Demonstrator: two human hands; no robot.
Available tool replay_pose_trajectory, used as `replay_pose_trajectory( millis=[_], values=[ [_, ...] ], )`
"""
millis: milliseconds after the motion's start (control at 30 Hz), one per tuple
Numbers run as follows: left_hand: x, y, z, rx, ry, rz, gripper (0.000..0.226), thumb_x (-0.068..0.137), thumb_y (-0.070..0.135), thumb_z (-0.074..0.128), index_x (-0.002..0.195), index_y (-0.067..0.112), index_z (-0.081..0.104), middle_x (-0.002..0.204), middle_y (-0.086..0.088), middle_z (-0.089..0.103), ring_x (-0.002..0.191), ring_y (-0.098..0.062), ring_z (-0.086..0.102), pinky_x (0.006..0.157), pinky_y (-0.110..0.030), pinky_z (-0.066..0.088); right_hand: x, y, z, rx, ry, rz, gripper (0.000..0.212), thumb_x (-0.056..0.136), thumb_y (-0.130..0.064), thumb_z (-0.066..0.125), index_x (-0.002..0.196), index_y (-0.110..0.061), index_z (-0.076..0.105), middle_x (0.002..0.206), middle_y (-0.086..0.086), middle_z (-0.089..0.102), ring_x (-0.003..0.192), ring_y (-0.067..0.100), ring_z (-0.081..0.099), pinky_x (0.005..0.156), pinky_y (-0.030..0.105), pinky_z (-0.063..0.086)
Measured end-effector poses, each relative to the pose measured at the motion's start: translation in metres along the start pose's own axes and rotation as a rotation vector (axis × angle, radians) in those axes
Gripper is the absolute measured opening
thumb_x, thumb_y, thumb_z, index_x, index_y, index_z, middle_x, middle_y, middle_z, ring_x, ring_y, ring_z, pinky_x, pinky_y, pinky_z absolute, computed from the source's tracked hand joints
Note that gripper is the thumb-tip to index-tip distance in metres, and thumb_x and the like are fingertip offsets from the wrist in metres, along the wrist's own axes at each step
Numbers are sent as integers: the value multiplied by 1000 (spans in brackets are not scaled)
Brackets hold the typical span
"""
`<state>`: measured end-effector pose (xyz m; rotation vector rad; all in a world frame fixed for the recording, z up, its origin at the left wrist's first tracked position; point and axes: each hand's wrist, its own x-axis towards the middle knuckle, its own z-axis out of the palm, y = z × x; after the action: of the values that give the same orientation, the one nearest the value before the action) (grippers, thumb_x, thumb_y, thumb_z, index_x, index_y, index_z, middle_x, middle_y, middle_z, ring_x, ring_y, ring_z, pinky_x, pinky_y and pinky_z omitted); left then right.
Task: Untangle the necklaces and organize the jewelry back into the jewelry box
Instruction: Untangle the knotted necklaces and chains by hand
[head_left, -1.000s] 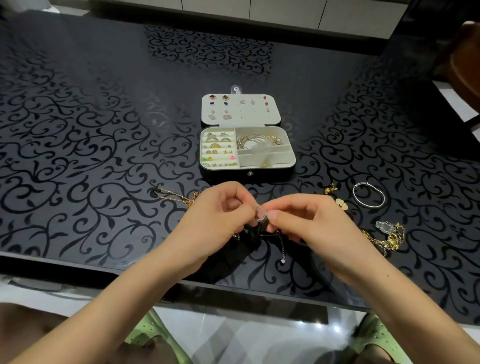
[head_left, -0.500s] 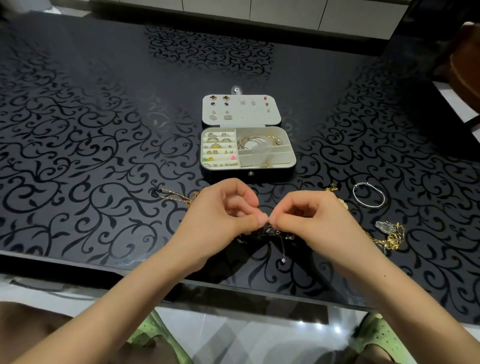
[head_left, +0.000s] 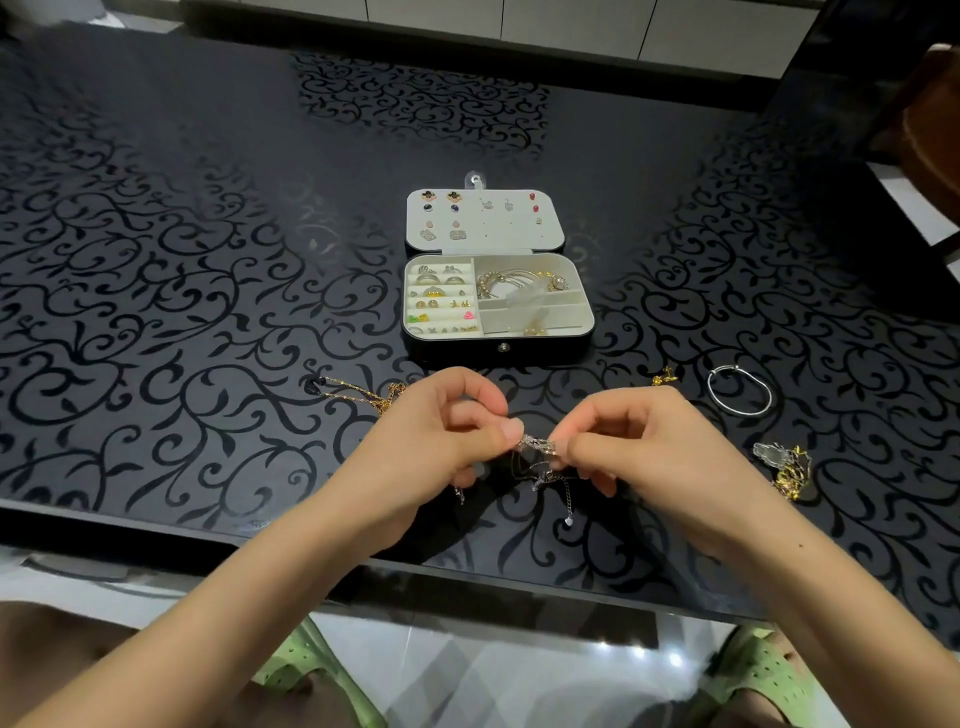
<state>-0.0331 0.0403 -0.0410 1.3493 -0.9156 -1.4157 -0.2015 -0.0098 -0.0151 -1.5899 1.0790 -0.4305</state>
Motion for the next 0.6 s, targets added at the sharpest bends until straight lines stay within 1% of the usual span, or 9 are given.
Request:
replay_pose_trajectory(
  millis=[100, 167, 200, 267, 333, 400, 467, 533, 600],
  values=[
    [-1, -1, -1, 164, -21, 27, 12, 82, 3, 66, 82, 11, 57, 59, 6, 57, 55, -12, 44, 45, -17, 37, 1, 2, -1, -43, 75, -15, 15, 74, -7, 64, 64, -15, 71, 58, -3, 63, 51, 5, 50, 53, 20, 41],
    [-2, 0, -1, 220, 0, 58, 10, 84, 2, 65, 83, 11, 59, 64, 5, 57, 59, -14, 47, 46, -20, 42, 1, 2, -1, -85, 82, -24, 14, 75, -10, 64, 64, -16, 70, 58, -4, 63, 52, 5, 50, 55, 21, 41],
    [-1, 0, -2, 224, 19, 75, 11, 84, 1, 64, 82, 11, 59, 65, 4, 56, 59, -12, 48, 46, -20, 44, 0, 3, 0, -102, 80, -25, 14, 74, -12, 63, 63, -17, 70, 60, -2, 65, 53, 7, 51, 56, 23, 41],
    [-1, 1, -2, 242, 53, 115, 15, 84, -1, 62, 80, 12, 59, 67, 3, 55, 58, -9, 49, 46, -20, 44, 0, 5, 0, -131, 72, -18, 14, 74, -14, 62, 62, -17, 70, 66, 7, 69, 58, 14, 52, 58, 30, 43],
    [0, 1, -2, 276, 64, 129, 16, 86, -1, 61, 81, 14, 61, 70, 2, 55, 60, -12, 49, 46, -20, 42, 1, 6, 1, -136, 62, -7, 16, 75, -13, 60, 63, -17, 70, 72, 14, 70, 61, 20, 52, 58, 33, 42],
    [-1, 2, -1, 248, 53, 101, 16, 87, -1, 58, 83, 14, 62, 71, 1, 56, 63, -15, 49, 44, -19, 38, 1, 6, 1, -120, 68, -5, 19, 77, -11, 59, 63, -18, 68, 72, 10, 71, 62, 20, 51, 58, 33, 41],
    [-1, 3, 0, 173, 35, 63, 16, 87, 0, 58, 85, 14, 63, 69, 3, 56, 62, -11, 49, 43, -16, 34, 1, 6, 3, -112, 67, -14, 19, 79, -10, 58, 65, -19, 67, 72, 4, 71, 62, 17, 52, 59, 31, 42],
    [-1, 5, 1, 109, 29, 34, 16, 86, -1, 58, 85, 15, 63, 67, 3, 56, 61, -7, 48, 42, -13, 31, 0, 6, 5, -126, 49, -35, 17, 78, -11, 59, 66, -20, 66, 73, 4, 71, 62, 14, 54, 59, 28, 43],
    [0, 6, 3, 58, 36, 10, 18, 85, -2, 58, 83, 15, 64, 66, 2, 57, 60, -7, 48, 40, -12, 30, -1, 7, 7, -126, 41, -49, 15, 78, -14, 59, 67, -21, 66, 74, 5, 71, 63, 15, 57, 59, 26, 44]
  ],
)
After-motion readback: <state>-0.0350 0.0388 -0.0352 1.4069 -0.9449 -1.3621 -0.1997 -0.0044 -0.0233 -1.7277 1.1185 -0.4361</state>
